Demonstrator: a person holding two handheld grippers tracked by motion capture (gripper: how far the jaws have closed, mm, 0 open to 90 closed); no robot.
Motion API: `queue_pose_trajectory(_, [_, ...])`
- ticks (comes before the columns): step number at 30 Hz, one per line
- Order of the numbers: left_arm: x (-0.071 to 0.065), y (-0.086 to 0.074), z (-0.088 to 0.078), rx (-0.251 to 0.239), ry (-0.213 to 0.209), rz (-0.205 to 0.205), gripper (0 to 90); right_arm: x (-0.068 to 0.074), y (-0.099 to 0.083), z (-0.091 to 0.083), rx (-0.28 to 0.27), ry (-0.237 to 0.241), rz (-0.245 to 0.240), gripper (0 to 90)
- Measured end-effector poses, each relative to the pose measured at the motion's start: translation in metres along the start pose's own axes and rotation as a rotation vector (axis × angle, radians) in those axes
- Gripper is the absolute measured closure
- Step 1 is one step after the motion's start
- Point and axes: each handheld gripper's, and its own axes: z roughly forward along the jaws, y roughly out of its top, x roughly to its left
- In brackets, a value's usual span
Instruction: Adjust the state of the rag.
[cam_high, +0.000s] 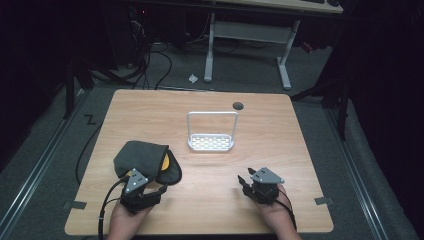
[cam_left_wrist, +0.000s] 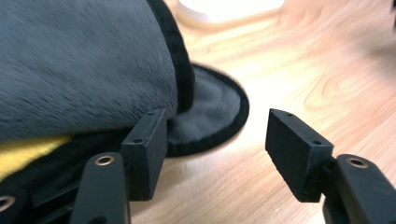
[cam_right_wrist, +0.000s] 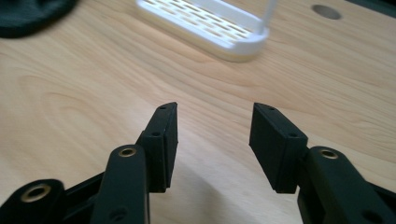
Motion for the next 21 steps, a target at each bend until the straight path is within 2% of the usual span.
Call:
queue_pose_trajectory(4, [0.002,0.001,-0.002,-0.002,-0.014,-0.008,40.0,-0.01,-0.007,0.003,0.029,-0.004,0.002,48.0])
queue_pose_trajectory(5, [0.004,0.002,-0.003,0.0,-0.053,-0.02,40.9,-0.013,-0.009,0.004,0.029,-0.002,0.013,47.1])
queue_pose_trajectory(6, [0.003,0.001,-0.002,0.001,-0.064,-0.021,40.8,-0.016,-0.01,0.003,0.031,0.0,0.04,45.7])
queue_pose_trajectory(7, [0.002,0.001,-0.001,0.003,-0.075,-0.012,40.8,-0.019,-0.01,0.003,0.03,0.003,0.067,45.1])
queue_pose_trajectory(8, [0.002,0.001,-0.001,0.003,-0.075,-0.012,40.7,-0.019,-0.01,0.003,0.03,0.003,0.067,45.1])
queue_pose_trajectory(9, [0.0,0.001,0.0,0.011,-0.073,0.003,40.7,-0.02,-0.01,0.001,0.03,-0.011,0.088,43.1])
queue_pose_trajectory(11, [0.001,0.002,-0.001,0.012,-0.089,0.026,41.0,-0.019,-0.008,0.001,0.032,-0.001,0.084,41.2])
queue_pose_trajectory(15, [0.004,0.007,-0.006,-0.002,-0.088,0.036,43.7,-0.015,-0.003,0.002,0.023,0.025,0.084,40.5])
queue_pose_trajectory(17, [0.007,0.009,-0.008,-0.014,-0.114,-0.002,44.7,-0.014,-0.002,0.0,0.016,0.048,0.091,41.8])
queue_pose_trajectory(18, [0.007,0.01,-0.01,-0.019,-0.103,-0.007,44.7,-0.016,-0.001,0.001,0.029,0.064,0.081,40.9])
queue_pose_trajectory(21, [0.005,0.011,-0.014,-0.018,-0.079,0.011,43.3,-0.022,-0.003,0.004,0.051,0.089,0.077,38.5])
